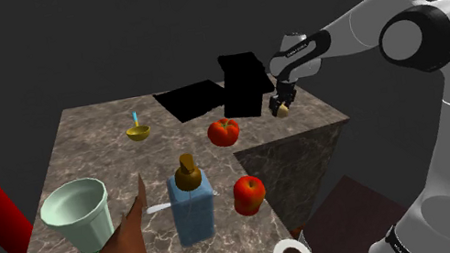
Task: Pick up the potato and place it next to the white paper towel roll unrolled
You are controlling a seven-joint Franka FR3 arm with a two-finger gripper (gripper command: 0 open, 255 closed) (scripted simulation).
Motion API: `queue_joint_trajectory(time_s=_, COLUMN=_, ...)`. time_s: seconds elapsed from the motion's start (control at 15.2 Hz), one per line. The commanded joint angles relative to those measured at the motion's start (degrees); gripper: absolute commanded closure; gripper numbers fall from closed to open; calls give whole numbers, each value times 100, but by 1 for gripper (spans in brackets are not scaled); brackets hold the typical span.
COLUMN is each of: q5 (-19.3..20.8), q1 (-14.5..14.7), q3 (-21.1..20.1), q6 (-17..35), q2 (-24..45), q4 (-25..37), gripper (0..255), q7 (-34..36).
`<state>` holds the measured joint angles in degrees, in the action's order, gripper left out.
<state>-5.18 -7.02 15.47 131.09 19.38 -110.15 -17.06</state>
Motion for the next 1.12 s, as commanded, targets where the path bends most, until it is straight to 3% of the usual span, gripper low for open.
queue_joint_trajectory(time_s=0.0, q5=1, q1=-2, q3=2, q6=2, q2=1, q4=-2, gripper=255, q7=0)
queue_joint_trajectory(time_s=1.06, q5=211, q1=57, q3=78, q6=-1065, q2=-563, q4=522, gripper=255, q7=121)
